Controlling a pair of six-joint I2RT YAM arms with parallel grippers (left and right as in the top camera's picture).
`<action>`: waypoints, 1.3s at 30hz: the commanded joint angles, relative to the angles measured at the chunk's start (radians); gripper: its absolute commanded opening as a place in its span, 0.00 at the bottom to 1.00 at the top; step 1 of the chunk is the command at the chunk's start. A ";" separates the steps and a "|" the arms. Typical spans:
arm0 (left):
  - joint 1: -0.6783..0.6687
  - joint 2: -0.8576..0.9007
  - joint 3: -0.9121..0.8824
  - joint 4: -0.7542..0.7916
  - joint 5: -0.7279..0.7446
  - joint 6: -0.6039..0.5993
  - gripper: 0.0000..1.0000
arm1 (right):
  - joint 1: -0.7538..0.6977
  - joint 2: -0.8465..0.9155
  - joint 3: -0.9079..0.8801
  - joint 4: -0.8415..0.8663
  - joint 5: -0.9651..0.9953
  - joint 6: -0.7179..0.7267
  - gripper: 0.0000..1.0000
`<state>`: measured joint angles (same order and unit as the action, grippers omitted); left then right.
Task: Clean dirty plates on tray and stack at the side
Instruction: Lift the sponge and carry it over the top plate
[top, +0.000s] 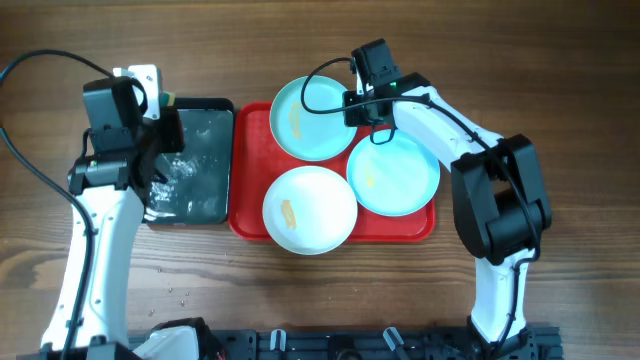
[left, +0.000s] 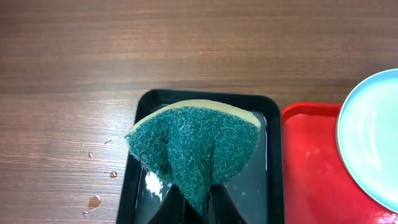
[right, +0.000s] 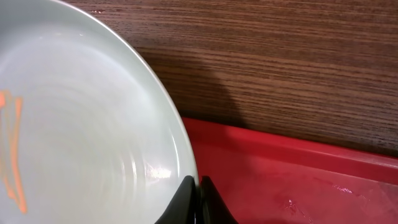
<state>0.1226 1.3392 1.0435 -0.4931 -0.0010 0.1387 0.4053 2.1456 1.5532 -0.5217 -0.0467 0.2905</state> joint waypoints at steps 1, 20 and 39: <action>0.000 0.065 0.005 0.011 -0.005 0.011 0.04 | 0.001 0.009 -0.010 0.006 0.014 -0.002 0.04; -0.003 0.335 0.360 -0.066 0.086 -0.042 0.04 | 0.001 0.009 -0.010 0.009 0.014 -0.002 0.04; -0.361 0.572 0.400 -0.047 0.164 -0.237 0.04 | 0.001 0.009 -0.010 0.020 -0.119 0.002 0.04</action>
<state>-0.2379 1.8542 1.4357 -0.5522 0.1658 -0.0395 0.4053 2.1456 1.5532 -0.5072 -0.1394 0.2909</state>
